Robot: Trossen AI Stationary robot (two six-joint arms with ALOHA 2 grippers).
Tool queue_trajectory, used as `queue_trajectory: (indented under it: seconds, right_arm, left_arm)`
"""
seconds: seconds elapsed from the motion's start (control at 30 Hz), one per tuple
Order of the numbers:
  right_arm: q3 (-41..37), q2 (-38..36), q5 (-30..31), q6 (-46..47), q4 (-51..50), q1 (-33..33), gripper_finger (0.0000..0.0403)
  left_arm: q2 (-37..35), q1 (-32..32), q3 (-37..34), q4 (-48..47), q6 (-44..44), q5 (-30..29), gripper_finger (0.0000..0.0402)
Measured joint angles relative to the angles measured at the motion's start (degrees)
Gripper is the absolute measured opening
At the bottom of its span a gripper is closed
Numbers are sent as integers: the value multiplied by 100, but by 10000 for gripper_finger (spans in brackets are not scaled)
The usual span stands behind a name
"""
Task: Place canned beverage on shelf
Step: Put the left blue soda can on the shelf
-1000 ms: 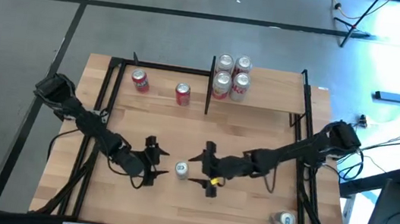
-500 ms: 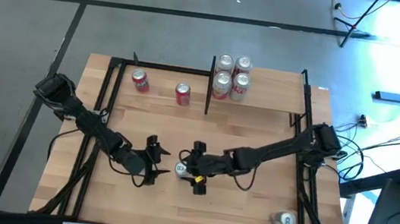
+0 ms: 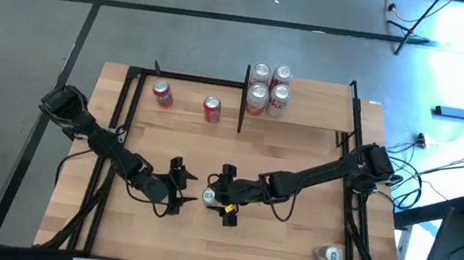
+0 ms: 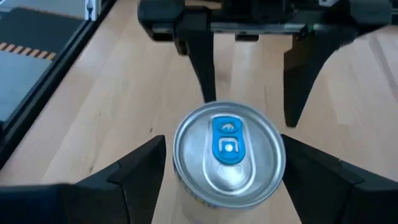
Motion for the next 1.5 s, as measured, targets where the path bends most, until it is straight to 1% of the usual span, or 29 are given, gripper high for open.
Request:
queue_trajectory:
  seconds: [0.1, 0.23, 0.27, 0.4, 0.53, 0.63, 0.73, 0.97, 1.17, 1.27, 1.33, 1.43, 1.5]
  right_arm:
    - [6, 26, 41, -22, 11, 0, 262]
    - [6, 26, 40, -44, 10, -2, 201]
    - [6, 26, 43, -66, 5, -1, 194]
    - [6, -13, 45, -213, -41, 2, 194]
    - [-7, -272, 23, -336, -393, 2, 194]
    - [-6, -691, 52, -367, -734, 2, 194]
    - [-3, -1222, 105, -378, -1294, 2, 194]
    - [-3, -2566, 746, -463, -2867, 0, 194]
    - [-1, -3844, 994, -370, -4065, -51, 194]
    - [-1, -4459, 962, -451, -4558, -284, 194]
    - [-1, -4824, 959, -594, -4777, -551, 194]
    - [-1, -5299, 940, -916, -4903, -1132, 194]
    - [1, -5478, 831, -1189, -4900, -1615, 195]
  left_arm:
    - [0, 0, 0, 3, 0, -20, 299]
    - [0, 0, 0, 2, 0, -24, 299]
    - [0, 0, 0, 2, -2, -24, 299]
    - [0, 0, 0, 2, -6, -24, 299]
    - [0, -36, 0, 0, -183, 11, 299]
    - [0, -143, 0, 2, -209, 14, 299]
    - [0, -314, 2, 2, -407, 15, 299]
    - [2, -673, 2, 6, -801, -162, 299]
    - [2, -684, 2, 22, -1243, -138, 299]
    - [2, -684, 2, 39, -1301, -145, 299]
    - [2, -682, 2, 40, -1365, -164, 299]
    - [2, -680, 2, 41, -1406, -179, 299]
    - [2, -679, 2, 43, -1418, -188, 299]
